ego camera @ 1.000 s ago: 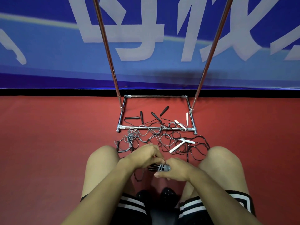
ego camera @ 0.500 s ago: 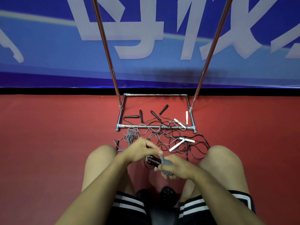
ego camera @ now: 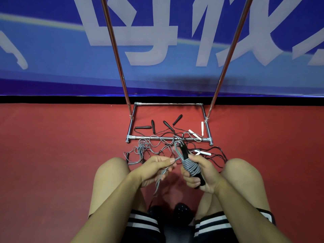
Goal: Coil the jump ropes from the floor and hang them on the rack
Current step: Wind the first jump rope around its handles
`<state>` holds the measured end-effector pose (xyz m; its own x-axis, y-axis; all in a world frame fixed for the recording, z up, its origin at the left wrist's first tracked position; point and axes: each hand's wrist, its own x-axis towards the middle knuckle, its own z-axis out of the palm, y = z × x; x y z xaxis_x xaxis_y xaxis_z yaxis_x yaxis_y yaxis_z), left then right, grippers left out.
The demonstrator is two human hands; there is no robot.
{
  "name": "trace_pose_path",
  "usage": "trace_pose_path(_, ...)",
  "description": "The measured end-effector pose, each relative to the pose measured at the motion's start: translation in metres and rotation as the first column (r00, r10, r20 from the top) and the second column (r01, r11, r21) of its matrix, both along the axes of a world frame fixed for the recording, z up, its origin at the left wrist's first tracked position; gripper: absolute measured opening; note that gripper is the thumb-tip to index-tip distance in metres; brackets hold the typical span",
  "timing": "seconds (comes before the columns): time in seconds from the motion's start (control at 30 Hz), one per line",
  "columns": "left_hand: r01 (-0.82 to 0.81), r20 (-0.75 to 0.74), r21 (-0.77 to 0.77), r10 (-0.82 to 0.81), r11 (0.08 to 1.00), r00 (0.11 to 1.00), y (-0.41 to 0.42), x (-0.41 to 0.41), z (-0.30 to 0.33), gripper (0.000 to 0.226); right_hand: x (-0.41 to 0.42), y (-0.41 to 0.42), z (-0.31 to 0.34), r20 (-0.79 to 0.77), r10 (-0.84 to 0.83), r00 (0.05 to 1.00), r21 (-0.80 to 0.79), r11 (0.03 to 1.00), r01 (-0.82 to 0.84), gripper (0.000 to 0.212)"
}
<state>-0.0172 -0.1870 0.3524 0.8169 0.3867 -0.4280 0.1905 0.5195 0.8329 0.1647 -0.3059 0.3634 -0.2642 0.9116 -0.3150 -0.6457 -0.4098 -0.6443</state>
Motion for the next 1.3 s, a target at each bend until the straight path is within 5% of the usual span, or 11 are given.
trace_pose_path(0.17,-0.168,0.050,0.042,0.166,0.985,0.985,-0.014,0.010,0.000,0.014,0.001,0.001,0.000,-0.066,-0.056,0.996,-0.002,0.998,0.056,0.077)
trace_pose_path(0.3,-0.197,0.025,0.292,0.198,0.936,0.980,-0.021,0.015,0.002,0.015,0.004,0.005,-0.005,-0.035,-0.137,0.990,-0.040,0.990,0.136,0.058)
trace_pose_path(0.47,-0.228,0.011,0.427,0.247,0.875,0.969,-0.018,0.013,0.000,0.016,0.001,0.009,-0.010,0.172,-0.213,0.962,-0.065,0.972,0.227,0.046)
trace_pose_path(0.6,-0.167,-0.045,0.500,0.218,0.850,0.975,-0.018,0.010,-0.004,0.012,-0.003,0.012,-0.018,0.484,-0.268,0.833,0.006,0.953,0.303,0.028)
trace_pose_path(0.67,-0.062,-0.133,0.626,0.184,0.777,0.974,-0.017,0.009,-0.008,0.018,-0.004,0.012,-0.023,0.616,-0.251,0.746,0.035,0.956,0.292,0.029)
trace_pose_path(0.8,0.227,-0.336,0.870,0.188,0.438,0.923,-0.015,0.006,-0.016,0.022,-0.008,0.012,-0.028,0.704,-0.228,0.673,0.038,0.958,0.285,0.027)
trace_pose_path(1.03,0.452,-0.457,0.889,0.188,0.070,0.870,-0.014,0.010,-0.022,0.034,-0.005,0.015,-0.034,0.758,-0.188,0.624,-0.016,0.952,0.306,0.033)
trace_pose_path(1.2,0.537,-0.523,0.844,0.238,0.010,0.818,-0.018,0.010,-0.027,0.040,-0.005,0.014,-0.040,0.883,-0.038,0.468,-0.049,0.984,0.172,0.023)
trace_pose_path(1.3,0.511,-0.515,0.855,0.248,0.088,0.820,-0.016,0.006,-0.030,0.035,-0.010,0.014,-0.038,0.852,0.008,0.523,-0.105,0.982,0.156,0.034)
